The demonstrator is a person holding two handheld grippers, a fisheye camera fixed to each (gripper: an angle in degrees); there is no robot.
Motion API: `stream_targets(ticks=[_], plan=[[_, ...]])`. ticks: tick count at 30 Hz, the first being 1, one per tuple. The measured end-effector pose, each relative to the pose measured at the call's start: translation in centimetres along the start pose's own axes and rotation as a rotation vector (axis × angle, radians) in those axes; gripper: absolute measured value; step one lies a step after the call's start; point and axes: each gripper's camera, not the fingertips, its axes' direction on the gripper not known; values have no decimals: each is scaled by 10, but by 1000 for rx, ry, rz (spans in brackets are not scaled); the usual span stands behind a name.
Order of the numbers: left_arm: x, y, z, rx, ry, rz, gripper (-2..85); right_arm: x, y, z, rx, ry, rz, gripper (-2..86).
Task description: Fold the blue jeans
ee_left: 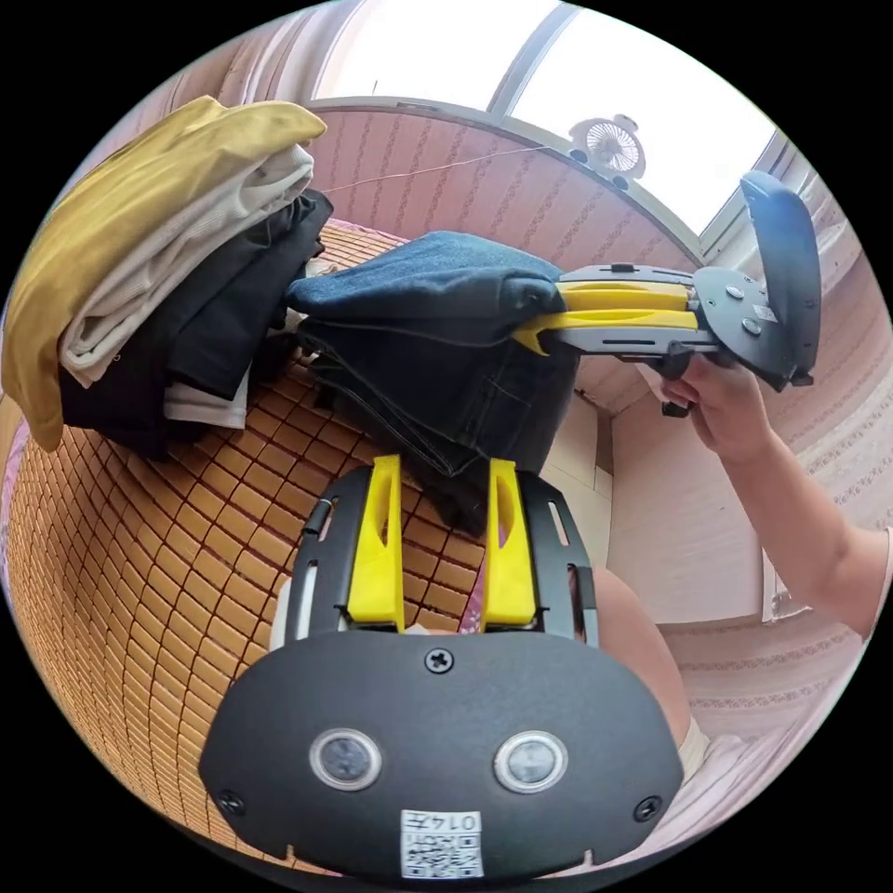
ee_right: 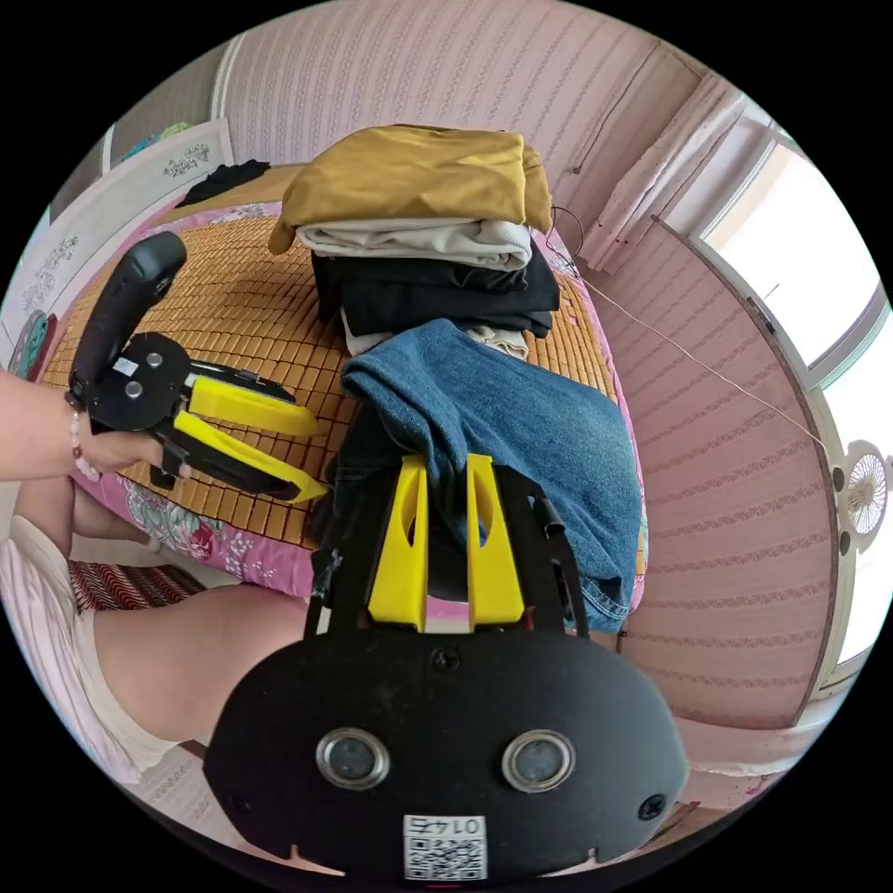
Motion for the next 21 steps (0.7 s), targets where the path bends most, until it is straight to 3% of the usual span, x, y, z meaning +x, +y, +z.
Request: stream_targets(ticks=[5,8,13,21], plan=[[-3,-16,17,-92,61,-36,71,34,6,-22,63,-58,53,64],[1,-13,-7,-60,57,-29,26,60,15,-50,166,-106,142,64],[0,5,-89,143,106,-24,-1,83,23,-119,375,-134,187,63],[-33,119,-335,585,111,-101,-5,10,-23,-211,575,-277,-57,57]])
